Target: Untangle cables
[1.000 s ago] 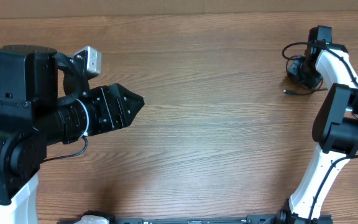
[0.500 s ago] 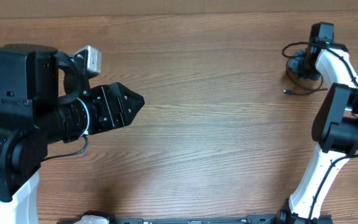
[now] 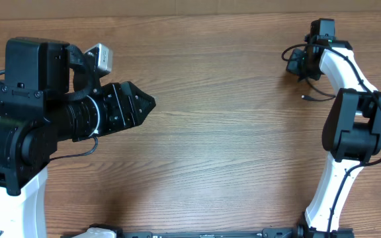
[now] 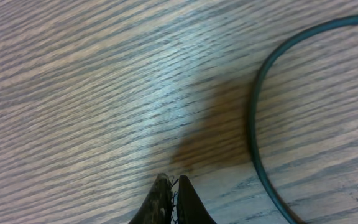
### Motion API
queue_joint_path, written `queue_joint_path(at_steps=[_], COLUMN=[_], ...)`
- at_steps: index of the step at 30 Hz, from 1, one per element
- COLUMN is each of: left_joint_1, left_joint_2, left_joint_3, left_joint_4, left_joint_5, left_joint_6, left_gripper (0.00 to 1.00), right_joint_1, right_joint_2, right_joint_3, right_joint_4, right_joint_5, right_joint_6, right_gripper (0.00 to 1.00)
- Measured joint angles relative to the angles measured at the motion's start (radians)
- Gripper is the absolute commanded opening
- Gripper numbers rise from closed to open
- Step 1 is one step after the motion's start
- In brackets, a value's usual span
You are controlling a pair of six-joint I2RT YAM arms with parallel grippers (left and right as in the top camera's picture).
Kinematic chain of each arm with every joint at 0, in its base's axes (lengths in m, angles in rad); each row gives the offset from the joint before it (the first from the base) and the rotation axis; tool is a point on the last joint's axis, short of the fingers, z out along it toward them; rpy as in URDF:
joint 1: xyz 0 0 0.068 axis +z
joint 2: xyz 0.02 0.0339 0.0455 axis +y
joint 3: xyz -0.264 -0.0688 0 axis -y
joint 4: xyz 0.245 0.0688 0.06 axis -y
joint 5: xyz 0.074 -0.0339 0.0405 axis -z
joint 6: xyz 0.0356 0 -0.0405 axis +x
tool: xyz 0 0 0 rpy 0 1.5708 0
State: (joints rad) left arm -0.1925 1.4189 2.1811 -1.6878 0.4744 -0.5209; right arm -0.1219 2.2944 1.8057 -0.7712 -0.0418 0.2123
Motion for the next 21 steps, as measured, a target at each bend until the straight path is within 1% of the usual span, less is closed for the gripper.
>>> queue_joint_path(at_steps=[12, 21], left_joint_1=[0.000, 0.000], left_joint_2=[0.000, 0.000], left_joint_3=[0.000, 0.000], left_joint_4=[0.000, 0.000], left_joint_5=[0.004, 0.004], left_joint_6=[0.000, 0.000], left_gripper=[0.55, 0.55], right_joint_1=[-0.028, -0.033], right_joint_2=[0.000, 0.000], right_joint_3=[-0.013, -0.033], right_joint_4=[0.015, 0.037], right_joint_5=[-0.002, 0.014], right_joint_6=[0.020, 0.020], right_gripper=[0.04, 0.04])
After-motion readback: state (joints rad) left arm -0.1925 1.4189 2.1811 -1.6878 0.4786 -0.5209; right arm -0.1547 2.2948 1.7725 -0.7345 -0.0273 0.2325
